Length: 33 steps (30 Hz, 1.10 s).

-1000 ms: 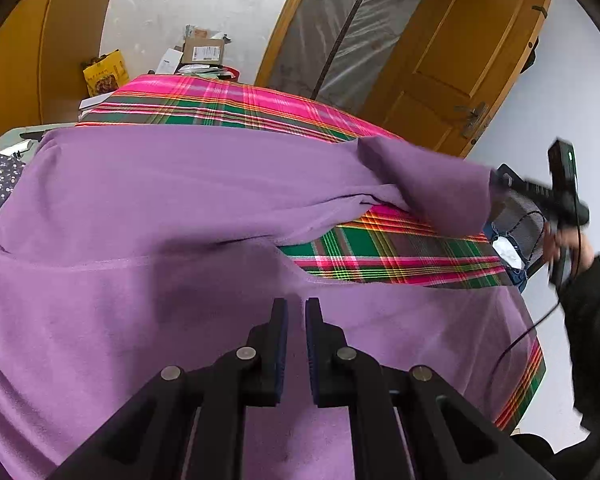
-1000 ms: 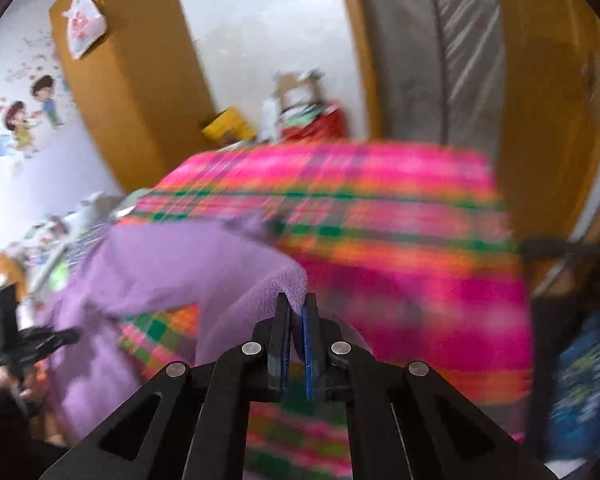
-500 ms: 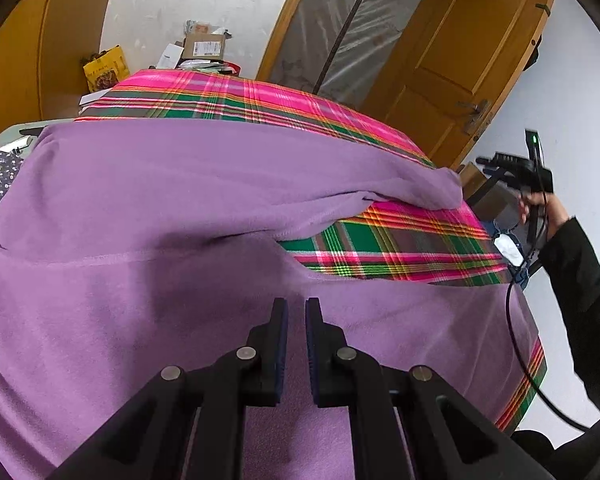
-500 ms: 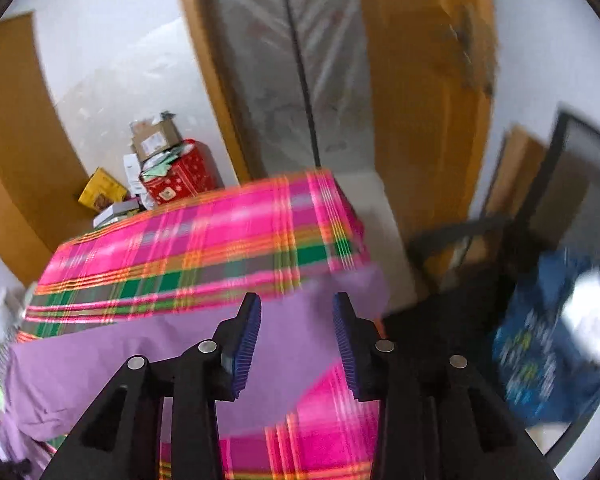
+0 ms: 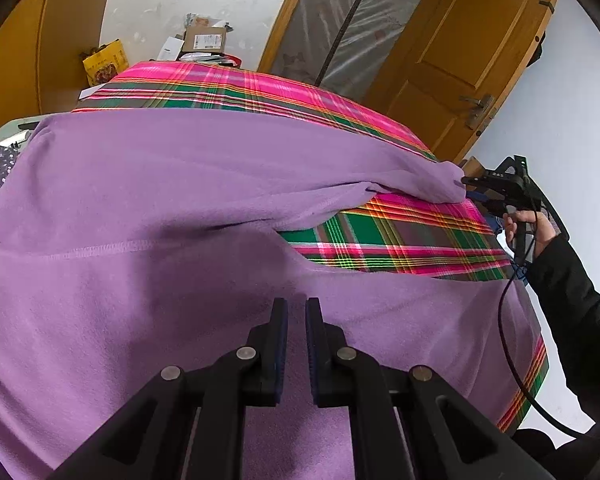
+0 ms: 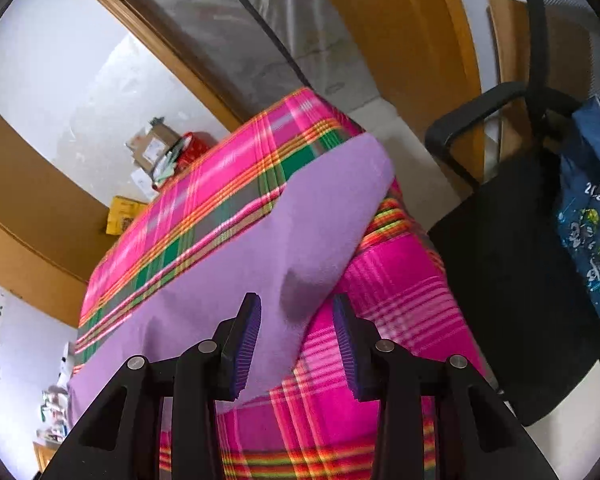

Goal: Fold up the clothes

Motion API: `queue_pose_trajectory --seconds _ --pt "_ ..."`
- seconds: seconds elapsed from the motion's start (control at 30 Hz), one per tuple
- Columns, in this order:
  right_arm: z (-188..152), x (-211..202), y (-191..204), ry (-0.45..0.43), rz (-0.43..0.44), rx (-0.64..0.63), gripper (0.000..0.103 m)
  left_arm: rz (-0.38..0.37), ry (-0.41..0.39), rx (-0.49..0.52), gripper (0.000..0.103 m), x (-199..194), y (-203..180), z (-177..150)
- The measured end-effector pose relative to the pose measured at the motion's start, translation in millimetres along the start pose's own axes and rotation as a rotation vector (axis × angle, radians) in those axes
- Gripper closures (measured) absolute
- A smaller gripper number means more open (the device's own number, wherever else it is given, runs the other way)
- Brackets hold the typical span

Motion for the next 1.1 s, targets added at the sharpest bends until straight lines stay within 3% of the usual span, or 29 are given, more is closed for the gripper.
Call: queue_pose_trajectory --seconds 0.03,0.13,0.17,0.3,0.37,0.43,0.53,0.6,0.73,0.8,0.93,1.1 --pt "1 3 2 -0.005 -0.013 -0.012 0.065 0.001 -0.001 -0.001 0.094 -1 1 0" --pt "6 9 23 -0.042 -0.062 -0.110 0.087 0.005 -0.003 -0.003 0.094 -2 2 0" --pt "7 11 33 -0.051 -0.065 -0.144 0.088 0.007 -0.002 -0.003 0.094 -2 2 0" --pt "1 24 95 -0.068 -0.051 -0.338 0.085 0.009 0.008 -0.004 0.094 3 3 0" --pt "-20 38 127 -0.011 -0.011 -0.440 0.079 0.007 0.011 -0.005 0.094 4 2 0" --pt "-44 51 158 0.053 0.031 -0.541 0.065 0.006 0.010 -0.003 0.094 4 1 0" --pt "-80 55 184 0.132 0.126 -0.642 0.065 0.004 0.008 -0.003 0.094 4 2 -1" --pt "-81 43 186 0.089 0.165 -0.647 0.065 0.005 0.007 -0.003 0.094 3 3 -1" --pt "-31 14 145 -0.048 0.154 -0.431 0.065 0.001 0.008 -0.006 0.094 4 5 -2" --pt "-19 7 128 -0.066 0.126 -0.395 0.064 -0.004 0.012 -0.010 0.094 7 5 -3" --pt "-24 7 123 -0.051 0.098 -0.459 0.064 -0.013 0.019 -0.011 0.094 12 4 -4" --pt "-48 33 154 0.008 0.082 -0.623 0.064 -0.017 0.021 -0.006 0.094 13 1 -4"
Point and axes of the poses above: each gripper's, at about its wrist camera, not at the fingertips, and x roughly the way its jaws point, y to its left, z to its top, the point moved 8 cm from there along x, roughly the way its jaws point, and after that the axes turned 7 degrees about x, right-handed, at the moved point
